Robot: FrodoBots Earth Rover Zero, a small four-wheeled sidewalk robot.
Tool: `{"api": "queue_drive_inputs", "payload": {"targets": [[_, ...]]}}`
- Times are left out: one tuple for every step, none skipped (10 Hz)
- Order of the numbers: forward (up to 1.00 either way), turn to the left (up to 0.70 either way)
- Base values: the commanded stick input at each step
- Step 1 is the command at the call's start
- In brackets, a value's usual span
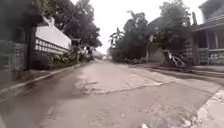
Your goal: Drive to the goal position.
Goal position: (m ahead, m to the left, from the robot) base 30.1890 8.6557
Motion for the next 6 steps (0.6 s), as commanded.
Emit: {"api": "queue_drive_inputs", "payload": {"targets": [[1.0, 0.0], [1.0, 0.0], [1.0, 0.0], [1.0, 0.0], [1.0, 0.0], [1.0, 0.0]]}}
